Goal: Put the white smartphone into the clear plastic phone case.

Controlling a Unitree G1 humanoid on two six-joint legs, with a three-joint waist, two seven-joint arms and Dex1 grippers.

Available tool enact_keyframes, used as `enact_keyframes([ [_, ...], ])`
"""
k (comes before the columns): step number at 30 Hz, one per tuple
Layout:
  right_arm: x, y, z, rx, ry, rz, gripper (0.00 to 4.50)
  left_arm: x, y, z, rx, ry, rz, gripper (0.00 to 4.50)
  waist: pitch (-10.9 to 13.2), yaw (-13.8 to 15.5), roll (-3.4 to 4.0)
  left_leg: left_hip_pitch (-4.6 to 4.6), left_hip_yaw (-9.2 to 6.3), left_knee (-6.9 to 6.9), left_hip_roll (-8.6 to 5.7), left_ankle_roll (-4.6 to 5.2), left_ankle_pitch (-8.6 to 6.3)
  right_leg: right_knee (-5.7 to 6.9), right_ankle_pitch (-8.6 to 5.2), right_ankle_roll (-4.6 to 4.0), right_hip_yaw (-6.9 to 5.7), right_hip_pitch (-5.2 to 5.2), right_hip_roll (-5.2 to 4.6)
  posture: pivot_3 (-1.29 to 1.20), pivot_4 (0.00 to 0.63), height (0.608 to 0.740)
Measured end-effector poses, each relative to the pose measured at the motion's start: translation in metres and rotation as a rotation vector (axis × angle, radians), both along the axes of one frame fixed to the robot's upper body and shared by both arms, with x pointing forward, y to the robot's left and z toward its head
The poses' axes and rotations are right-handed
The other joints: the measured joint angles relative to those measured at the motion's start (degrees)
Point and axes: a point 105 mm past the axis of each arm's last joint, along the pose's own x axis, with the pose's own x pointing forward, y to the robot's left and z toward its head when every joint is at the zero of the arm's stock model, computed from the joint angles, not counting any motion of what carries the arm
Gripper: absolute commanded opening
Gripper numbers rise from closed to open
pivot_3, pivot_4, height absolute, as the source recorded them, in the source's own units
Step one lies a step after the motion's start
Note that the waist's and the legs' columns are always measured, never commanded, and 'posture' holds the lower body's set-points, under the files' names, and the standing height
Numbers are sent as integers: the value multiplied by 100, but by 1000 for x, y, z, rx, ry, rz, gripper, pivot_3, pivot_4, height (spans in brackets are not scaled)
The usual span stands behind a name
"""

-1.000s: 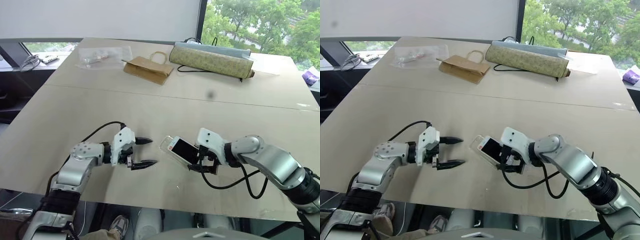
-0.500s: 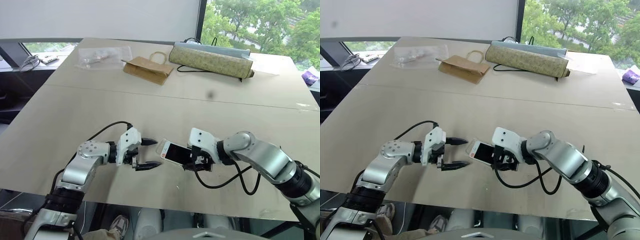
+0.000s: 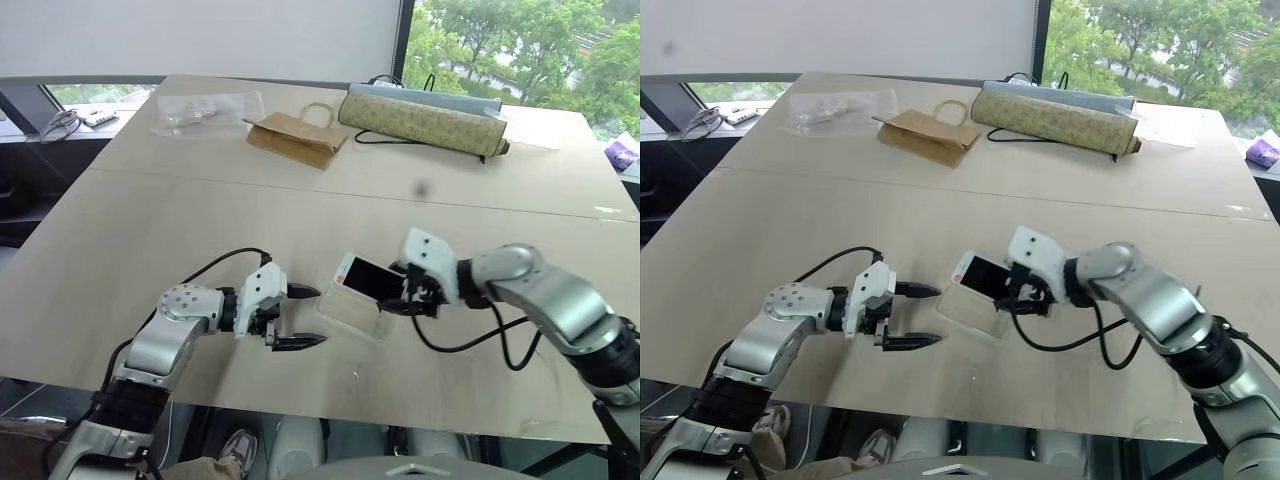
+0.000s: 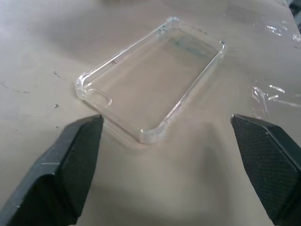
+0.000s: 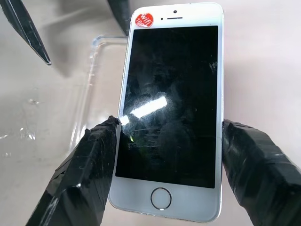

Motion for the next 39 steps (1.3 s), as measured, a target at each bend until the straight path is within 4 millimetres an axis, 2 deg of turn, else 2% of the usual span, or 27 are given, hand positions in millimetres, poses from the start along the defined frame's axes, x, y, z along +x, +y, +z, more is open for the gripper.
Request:
enact_keyframes([
  [5, -4, -10, 2, 32, 19, -59, 2957, 3, -2, 29, -20, -47, -106, 4500, 2, -9, -1, -3, -1, 2, 0, 0, 0, 1, 0, 0, 1, -1, 0, 0, 150, 740],
  [6, -4, -13, 4, 38, 15, -71, 2942, 3, -1, 34, -11, -47, -127, 3955, 3, -9, 0, -3, -1, 2, 0, 0, 0, 0, 0, 0, 1, -1, 0, 0, 150, 740],
  [10, -14, -23, 10, 44, -2, -95, 2942, 5, -14, 51, 6, -66, -248, 2266, 4, 15, 2, -6, -3, 2, -5, -2, 1, -2, -2, 4, 1, 0, 0, 0, 150, 740],
  [14, -28, -33, 8, 24, 8, -97, 2942, -3, -31, 38, 24, -19, -341, 2266, 6, -1, 0, -6, -3, 2, -6, -4, 2, -2, -6, 10, 6, 0, 0, 0, 150, 740],
  [17, -30, -44, 9, 1, 0, -125, 2942, -7, -40, 31, 76, 5, -407, 2266, 6, -1, 0, -6, -5, 4, -6, -1, 1, 1, -6, 11, 6, 0, 1, 0, 150, 740],
  [22, -34, -53, 12, -20, -20, -145, 2942, -1, -45, 22, 175, 2, -446, 2266, 5, 1, -1, -4, -8, 7, -7, 3, -1, 1, -6, 12, 8, 2, 2, 0, 150, 740],
  [23, -35, -54, 10, -25, -15, -149, 2942, 1, -45, 15, 216, 4, -453, 1712, 5, 5, -1, -5, -8, 7, -8, 3, -1, 0, -6, 12, 8, 2, 2, 0, 150, 740],
  [24, -35, -54, 10, -26, -18, -150, 2942, 1, -44, 9, 244, 7, -458, 1476, 6, 4, -1, -6, -8, 7, -9, 3, -1, 0, -6, 11, 10, 1, 2, 0, 150, 740],
  [25, -36, -53, 11, -26, -25, -149, 2942, 1, -42, 4, 261, 9, -463, 929, 6, 4, -1, -6, -10, 7, -9, 2, -1, -1, -6, 11, 11, 1, 2, 0, 150, 740],
  [27, -36, -52, 13, -26, -39, -150, 2942, 1, -41, 0, 283, -3, -469, 141, 5, 0, -1, -6, -15, 7, -10, 2, -1, -2, -7, 12, 11, 0, 2, 0, 150, 740],
  [33, -40, -50, 13, -26, -59, -162, 2942, 3, -43, -3, 295, -51, -484, 60, 4, 16, -2, -4, -23, 19, -12, 5, -2, 2, -6, 12, 11, 8, 1, 0, 150, 740],
  [39, -44, -51, 13, -20, -61, -175, 2942, 4, -43, -3, 281, 1, -429, 60, 3, 3, -3, 0, -46, 33, -12, 8, -4, 6, -6, 13, 11, 18, 2, 0, 150, 740],
])
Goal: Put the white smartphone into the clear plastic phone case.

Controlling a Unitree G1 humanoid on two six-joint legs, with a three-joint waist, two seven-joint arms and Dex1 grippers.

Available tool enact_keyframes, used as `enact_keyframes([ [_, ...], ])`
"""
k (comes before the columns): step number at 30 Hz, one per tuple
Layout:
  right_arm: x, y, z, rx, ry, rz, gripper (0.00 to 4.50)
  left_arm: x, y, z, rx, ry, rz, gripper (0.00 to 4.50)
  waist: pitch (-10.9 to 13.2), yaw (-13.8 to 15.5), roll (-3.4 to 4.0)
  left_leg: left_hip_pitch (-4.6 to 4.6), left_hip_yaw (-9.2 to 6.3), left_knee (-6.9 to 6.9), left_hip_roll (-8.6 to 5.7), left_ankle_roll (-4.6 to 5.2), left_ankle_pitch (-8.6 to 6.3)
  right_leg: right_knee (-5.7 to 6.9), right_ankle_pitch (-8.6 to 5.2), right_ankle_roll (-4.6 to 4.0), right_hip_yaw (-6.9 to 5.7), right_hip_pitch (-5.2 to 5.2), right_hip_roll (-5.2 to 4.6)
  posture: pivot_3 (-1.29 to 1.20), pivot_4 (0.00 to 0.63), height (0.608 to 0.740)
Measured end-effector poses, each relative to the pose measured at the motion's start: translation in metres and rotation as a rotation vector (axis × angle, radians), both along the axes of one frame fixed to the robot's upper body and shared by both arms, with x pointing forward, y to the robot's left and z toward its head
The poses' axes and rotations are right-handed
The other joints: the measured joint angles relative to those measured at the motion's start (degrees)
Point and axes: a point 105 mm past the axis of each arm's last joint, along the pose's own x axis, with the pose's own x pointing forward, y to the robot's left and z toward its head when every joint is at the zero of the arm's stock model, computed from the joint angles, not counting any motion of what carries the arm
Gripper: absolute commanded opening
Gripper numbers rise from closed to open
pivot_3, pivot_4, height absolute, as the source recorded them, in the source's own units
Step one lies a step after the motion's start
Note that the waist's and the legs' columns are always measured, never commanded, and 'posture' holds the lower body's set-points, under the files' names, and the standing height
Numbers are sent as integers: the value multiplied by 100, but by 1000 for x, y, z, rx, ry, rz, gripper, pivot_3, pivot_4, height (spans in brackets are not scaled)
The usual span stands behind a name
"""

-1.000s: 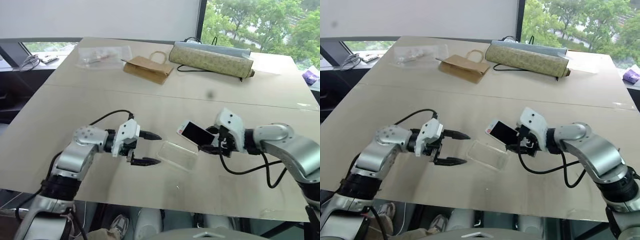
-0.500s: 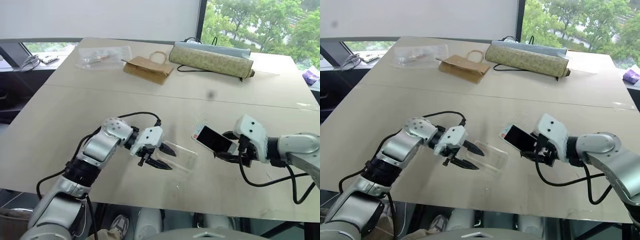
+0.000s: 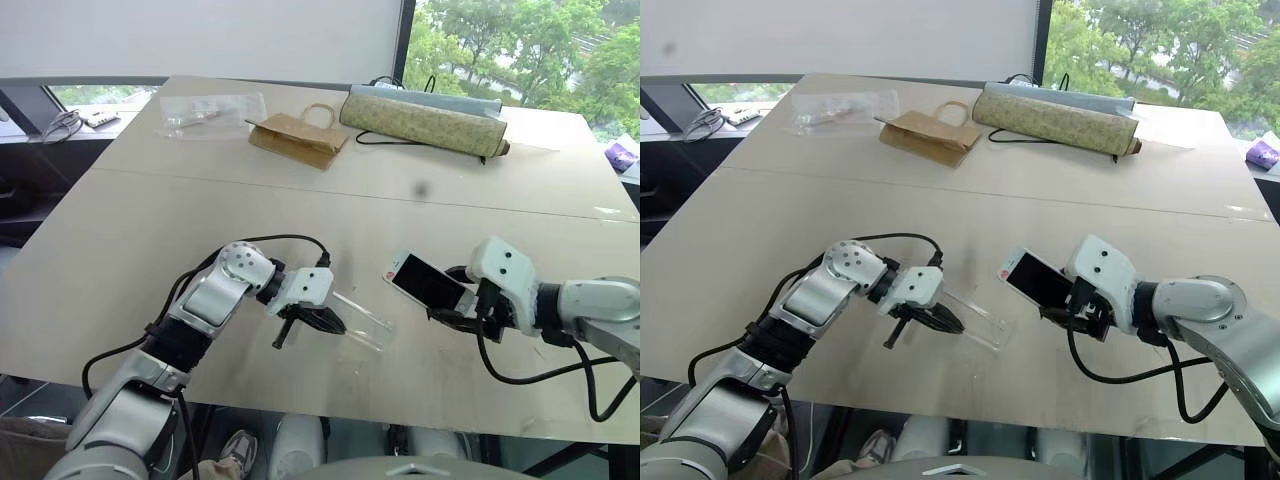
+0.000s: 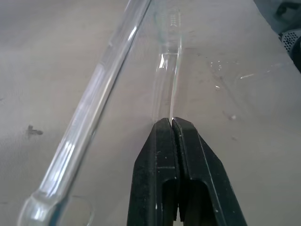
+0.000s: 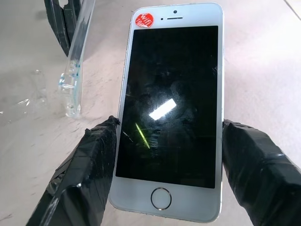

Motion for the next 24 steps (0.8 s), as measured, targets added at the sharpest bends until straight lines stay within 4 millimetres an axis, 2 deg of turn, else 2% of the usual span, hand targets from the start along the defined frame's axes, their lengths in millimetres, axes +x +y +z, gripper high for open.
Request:
enact_keyframes([
  [5, 1, -5, 4, 5, -18, -23, 2942, 7, 6, 7, -46, 88, 140, 60, 1, -2, 0, -1, -17, 4, 0, 0, 0, 2, 0, 1, 0, 0, 2, 0, 150, 740],
  [7, 2, -5, 5, 4, -26, -24, 2942, 6, 9, 10, -48, 90, 145, 548, 1, -4, -1, -2, -16, 3, 0, 2, -1, 2, 0, 1, 0, -1, 2, 0, 150, 740],
  [11, 3, -8, 3, 5, -19, -33, 2942, 4, 13, 12, -27, 38, 125, 2087, 2, 8, 1, -5, -19, 2, -6, 5, -3, -2, -2, 3, 0, -1, 0, 0, 150, 740],
  [12, 3, -8, 3, 6, -23, -32, 2942, 4, 14, 10, -25, 31, 133, 2251, 2, 5, 1, -5, -18, 2, -6, 6, -4, -2, -2, 3, 1, -1, 0, 0, 150, 740],
  [18, 3, -10, 1, 1, -25, -34, 2942, 2, 11, 9, -5, -7, 124, 2251, 3, 1, 0, -5, -21, 4, -6, 6, -4, -1, -2, 4, 2, -1, 0, 0, 150, 740],
  [21, 3, -11, 0, -2, -23, -37, 2942, 1, 9, 8, 3, -18, 117, 1595, 3, 5, 0, -5, -21, 4, -6, 6, -4, -1, -2, 4, 1, 0, 0, 0, 150, 740],
  [24, 2, -11, -1, -2, -17, -40, 2942, 4, 6, 6, 15, -39, 108, 312, 3, 6, 0, -5, -21, 6, -8, 7, -4, -1, -2, 4, 2, 1, 0, 0, 150, 740],
])
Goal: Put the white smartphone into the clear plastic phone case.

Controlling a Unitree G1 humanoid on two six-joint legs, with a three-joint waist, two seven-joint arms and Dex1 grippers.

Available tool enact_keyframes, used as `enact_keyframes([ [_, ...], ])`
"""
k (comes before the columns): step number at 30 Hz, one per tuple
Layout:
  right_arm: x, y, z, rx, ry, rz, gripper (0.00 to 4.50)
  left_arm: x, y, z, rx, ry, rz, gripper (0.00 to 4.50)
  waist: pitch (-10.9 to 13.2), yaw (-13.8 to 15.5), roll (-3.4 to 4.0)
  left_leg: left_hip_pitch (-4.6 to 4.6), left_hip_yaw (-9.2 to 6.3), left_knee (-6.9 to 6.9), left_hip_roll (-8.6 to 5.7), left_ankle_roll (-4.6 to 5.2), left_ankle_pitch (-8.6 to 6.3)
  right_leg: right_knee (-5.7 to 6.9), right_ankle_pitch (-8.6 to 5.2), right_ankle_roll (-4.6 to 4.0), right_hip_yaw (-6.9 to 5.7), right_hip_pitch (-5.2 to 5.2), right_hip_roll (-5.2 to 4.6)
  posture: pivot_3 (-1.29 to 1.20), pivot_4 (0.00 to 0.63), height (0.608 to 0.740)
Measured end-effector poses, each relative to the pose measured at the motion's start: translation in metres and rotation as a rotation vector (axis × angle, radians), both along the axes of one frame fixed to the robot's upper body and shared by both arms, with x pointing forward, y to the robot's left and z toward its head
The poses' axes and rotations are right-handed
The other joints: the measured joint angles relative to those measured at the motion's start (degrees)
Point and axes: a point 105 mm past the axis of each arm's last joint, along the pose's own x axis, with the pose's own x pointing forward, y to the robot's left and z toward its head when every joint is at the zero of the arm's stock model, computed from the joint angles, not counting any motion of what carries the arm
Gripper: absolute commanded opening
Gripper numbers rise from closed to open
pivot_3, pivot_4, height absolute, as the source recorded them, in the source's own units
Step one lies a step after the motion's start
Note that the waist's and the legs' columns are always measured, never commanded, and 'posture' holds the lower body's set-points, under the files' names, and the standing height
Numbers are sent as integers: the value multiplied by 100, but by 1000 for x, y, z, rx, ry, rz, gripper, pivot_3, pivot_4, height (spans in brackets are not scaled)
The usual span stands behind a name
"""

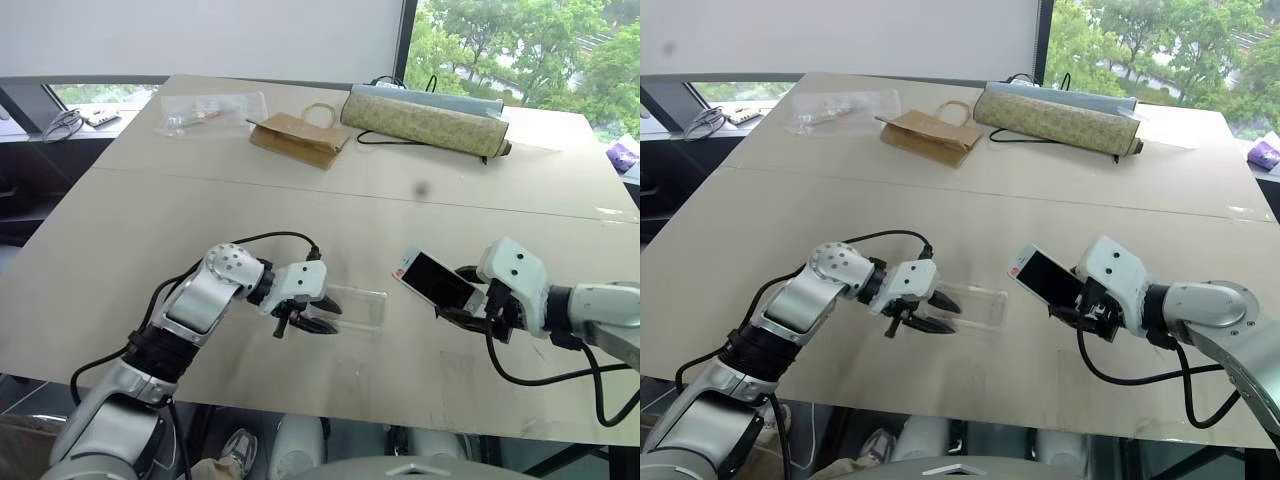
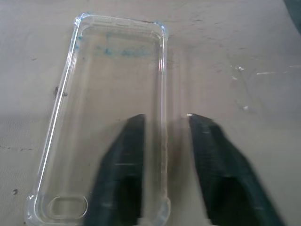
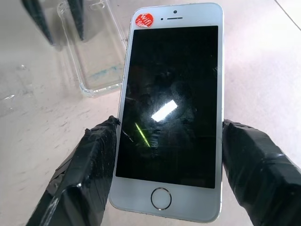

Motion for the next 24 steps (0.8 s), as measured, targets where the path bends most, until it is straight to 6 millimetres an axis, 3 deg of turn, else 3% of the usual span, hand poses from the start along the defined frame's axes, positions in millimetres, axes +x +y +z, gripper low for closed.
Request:
enact_keyframes([
  [1, 0, 0, 0, -1, 1, -1, 2942, 1, -1, 0, 3, -6, -2, 92, 0, -3, 0, 0, -1, 0, 0, 0, 0, 0, 0, 0, 0, 1, 0, 0, 150, 740],
  [9, -3, -10, 0, -22, -1, -34, 2942, 4, -6, -2, -20, 23, 31, 92, -1, 10, 2, 2, -15, 26, -7, 9, -6, 1, -1, 2, -1, 28, 2, 0, 150, 740],
  [24, 5, -15, 14, -41, -55, -24, 2942, 31, -65, 10, -53, -41, -34, 92, 3, -1, 4, -19, -52, 43, -24, 30, -19, -1, -13, 23, 14, 30, 12, 0, 150, 740],
])
